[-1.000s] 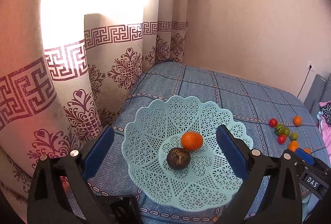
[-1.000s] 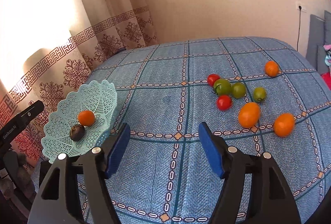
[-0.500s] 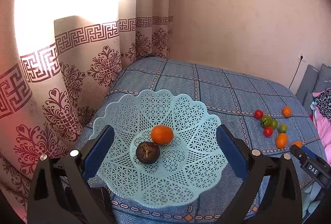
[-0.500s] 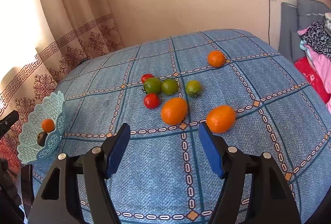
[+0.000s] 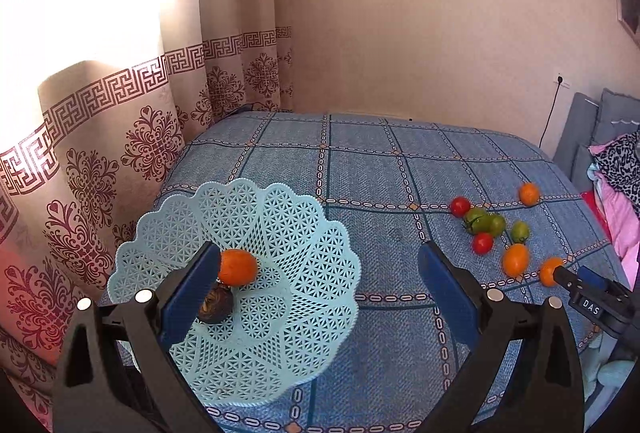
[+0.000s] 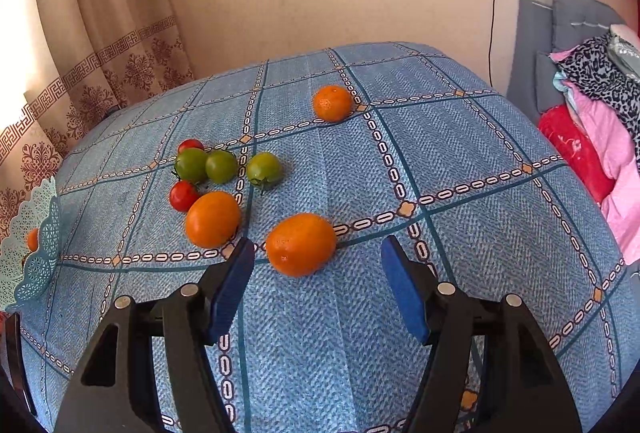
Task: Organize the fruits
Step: 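Move the right tool back to the fruits and grasp another orange, then grasp an orange with the left tool while the right tool holds its orange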
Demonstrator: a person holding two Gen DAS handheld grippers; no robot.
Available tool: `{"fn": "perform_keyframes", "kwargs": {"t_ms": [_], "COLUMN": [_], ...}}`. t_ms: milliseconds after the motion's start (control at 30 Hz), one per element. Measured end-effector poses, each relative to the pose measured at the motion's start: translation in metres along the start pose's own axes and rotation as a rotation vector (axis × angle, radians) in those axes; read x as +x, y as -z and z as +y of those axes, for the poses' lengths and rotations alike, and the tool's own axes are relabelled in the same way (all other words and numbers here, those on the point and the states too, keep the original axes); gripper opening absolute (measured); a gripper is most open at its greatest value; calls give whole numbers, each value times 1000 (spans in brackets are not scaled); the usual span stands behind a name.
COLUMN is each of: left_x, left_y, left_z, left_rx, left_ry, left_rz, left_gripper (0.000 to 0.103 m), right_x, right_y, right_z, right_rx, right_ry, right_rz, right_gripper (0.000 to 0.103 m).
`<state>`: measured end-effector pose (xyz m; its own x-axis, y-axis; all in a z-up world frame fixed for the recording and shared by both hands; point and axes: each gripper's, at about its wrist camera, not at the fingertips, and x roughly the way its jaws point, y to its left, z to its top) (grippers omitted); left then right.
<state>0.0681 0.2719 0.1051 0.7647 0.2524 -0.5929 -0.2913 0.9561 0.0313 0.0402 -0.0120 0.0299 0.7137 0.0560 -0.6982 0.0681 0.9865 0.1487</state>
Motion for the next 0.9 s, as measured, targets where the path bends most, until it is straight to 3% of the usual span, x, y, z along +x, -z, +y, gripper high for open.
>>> {"fn": "perform_keyframes", "kwargs": {"t_ms": [233, 400, 700, 900], "left_x": [10, 21, 37, 45], "left_y": [-2, 1, 4, 9], "left_z": [-30, -45, -77, -104], "left_rx": [43, 49, 103, 167], "left_ry": [37, 58, 66, 75], "left_rz": [26, 56, 95, 100], "left_gripper": [100, 100, 100, 100], "right_x": [19, 29, 26, 6], "right_y": [-2, -5, -5, -5], "right_z": [12, 13, 7, -3], "right_rx": [-90, -102, -77, -73], "right_ry": [-22, -26, -52, -29], "right_rz": [45, 65, 48, -22], "right_gripper": [54, 43, 42, 42]}}
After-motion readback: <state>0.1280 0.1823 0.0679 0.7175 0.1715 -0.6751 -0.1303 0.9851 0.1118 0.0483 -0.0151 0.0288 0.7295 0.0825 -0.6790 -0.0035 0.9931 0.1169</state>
